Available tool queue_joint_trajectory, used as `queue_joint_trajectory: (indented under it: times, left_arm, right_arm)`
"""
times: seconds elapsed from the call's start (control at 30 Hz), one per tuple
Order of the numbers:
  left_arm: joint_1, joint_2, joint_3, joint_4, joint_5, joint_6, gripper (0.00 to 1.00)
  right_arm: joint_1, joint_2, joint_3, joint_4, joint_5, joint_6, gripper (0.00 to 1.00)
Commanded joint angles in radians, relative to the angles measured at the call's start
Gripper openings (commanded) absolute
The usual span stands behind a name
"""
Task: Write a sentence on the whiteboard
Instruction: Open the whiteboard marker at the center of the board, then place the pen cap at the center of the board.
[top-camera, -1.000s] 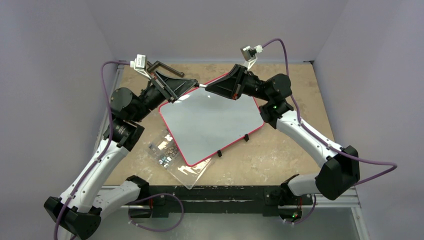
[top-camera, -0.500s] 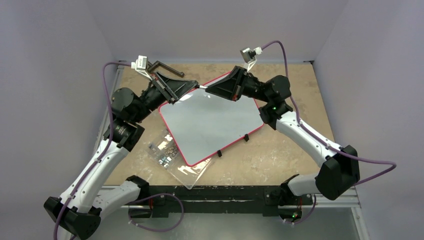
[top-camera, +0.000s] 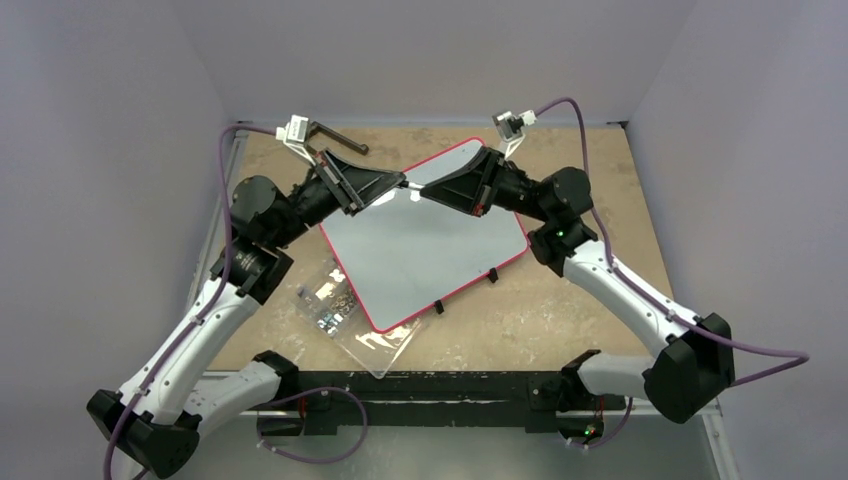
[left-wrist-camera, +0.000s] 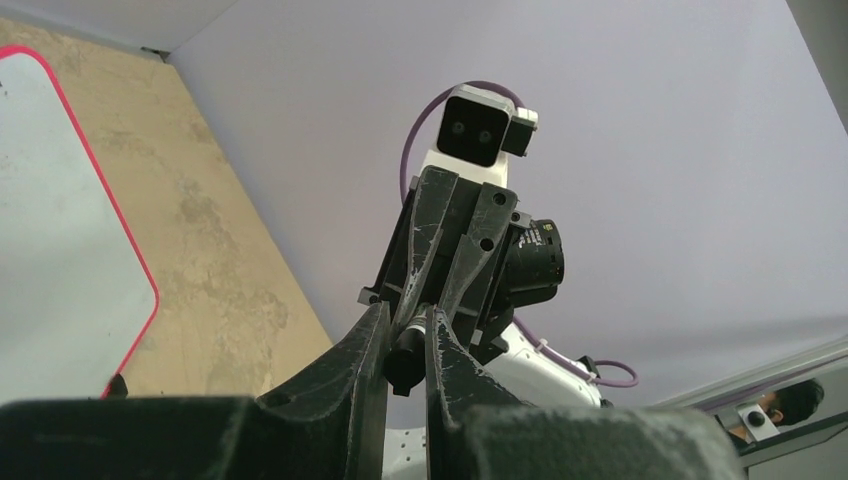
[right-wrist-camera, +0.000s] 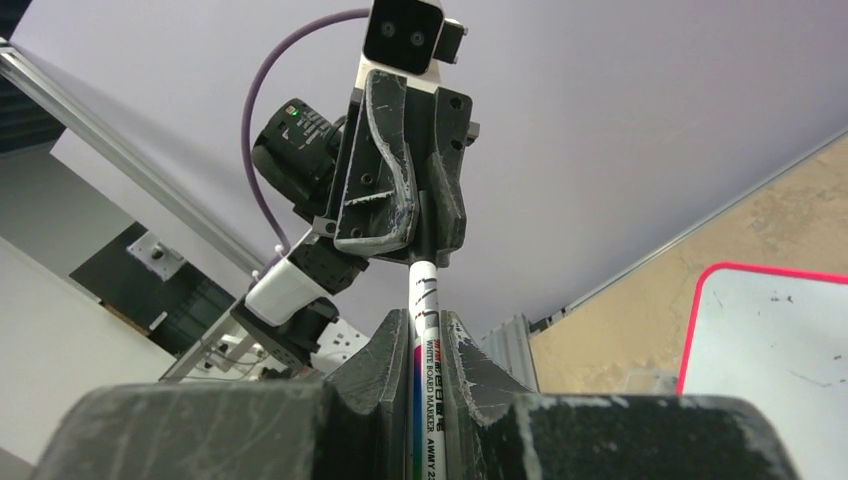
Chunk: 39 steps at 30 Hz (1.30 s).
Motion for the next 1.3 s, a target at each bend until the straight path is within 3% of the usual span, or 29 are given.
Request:
queue_joint_trajectory:
  times: [0.0,0.33,0.43,0.5,0.63,0.87,1.27]
  left_arm:
    - [0.029,-0.007,0.068,0.003,-0.110,0.045,0.00]
    - [0.029,0.017,0.080,0.001,-0.134,0.030,0.00]
    - [0.029,0.043,0.088,-0.018,-0.113,0.048,0.00]
    - [0.025,0.071,0.086,-0.023,-0.079,0.060,0.00]
    - [-0.020,0.135,0.050,-0.012,-0.064,0.092,0.00]
    - [-0.176,0.309,0.060,0.019,-0.078,0.171,0.00]
    - [-0.364,0.726,0.207,0.096,-0.018,0.256,0.00]
  right_arm:
    - [-0.059,-0.096,-0.034,0.018,-0.020,-0.017,0.00]
    - [-0.122,-0.191,-0.085,-0.061,-0.044,-0.053,0.00]
    - [-0.136,-0.242,-0.029,-0.316,0.047,-0.243,0.00]
    - [-0.137,-0.272,0.032,-0.561,0.207,-0.375,0.00]
    - [-0.137,-0.339,0.098,-0.765,0.478,-0.474,0.00]
    - [-0.137,-0.405,0.179,-0.866,0.671,-0.559,0.00]
    - [-0.137,-0.389,0.237,-0.887,0.668,-0.590,0.00]
